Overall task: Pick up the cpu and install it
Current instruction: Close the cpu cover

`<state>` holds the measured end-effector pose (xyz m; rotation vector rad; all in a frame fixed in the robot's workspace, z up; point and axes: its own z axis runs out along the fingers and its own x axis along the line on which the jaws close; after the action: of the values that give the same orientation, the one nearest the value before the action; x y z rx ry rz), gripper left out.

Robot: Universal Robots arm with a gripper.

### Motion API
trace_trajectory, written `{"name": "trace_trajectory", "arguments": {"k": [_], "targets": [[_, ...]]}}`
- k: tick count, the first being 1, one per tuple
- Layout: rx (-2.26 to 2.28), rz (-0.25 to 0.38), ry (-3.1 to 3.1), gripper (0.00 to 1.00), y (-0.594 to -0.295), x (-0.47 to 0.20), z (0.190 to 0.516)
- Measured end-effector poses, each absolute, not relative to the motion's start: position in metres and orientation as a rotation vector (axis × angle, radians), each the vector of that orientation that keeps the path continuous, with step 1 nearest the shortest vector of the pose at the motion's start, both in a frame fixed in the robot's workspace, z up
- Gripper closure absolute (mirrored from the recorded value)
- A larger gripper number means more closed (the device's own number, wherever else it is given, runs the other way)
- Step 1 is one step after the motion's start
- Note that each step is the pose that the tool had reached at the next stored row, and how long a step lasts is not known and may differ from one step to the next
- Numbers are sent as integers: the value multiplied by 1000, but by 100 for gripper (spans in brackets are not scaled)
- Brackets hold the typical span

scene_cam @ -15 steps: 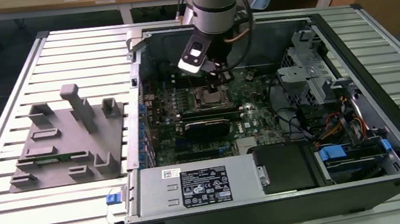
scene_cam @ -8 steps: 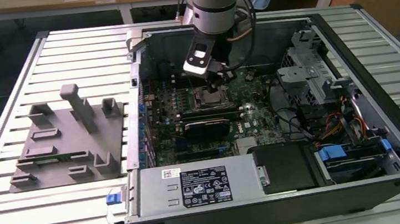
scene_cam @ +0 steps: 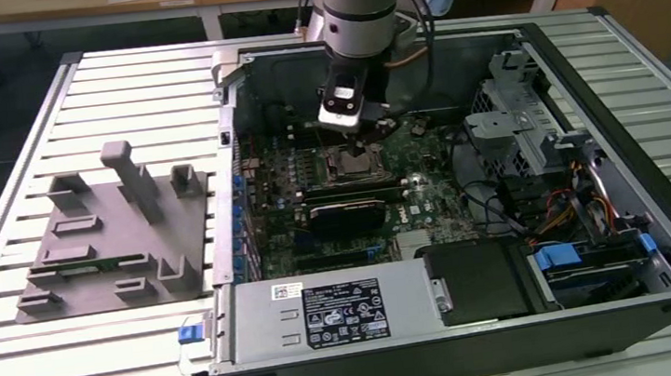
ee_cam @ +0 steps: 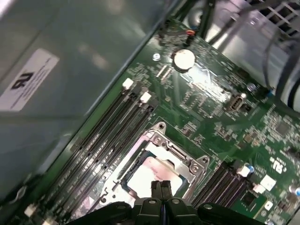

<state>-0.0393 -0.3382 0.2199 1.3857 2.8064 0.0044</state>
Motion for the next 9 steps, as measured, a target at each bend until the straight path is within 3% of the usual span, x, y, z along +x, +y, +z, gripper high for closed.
{"name": "trace_trajectory", "arguments": {"k": [9], "targets": [[1151,6,2911,89,-338,-39,219]]}}
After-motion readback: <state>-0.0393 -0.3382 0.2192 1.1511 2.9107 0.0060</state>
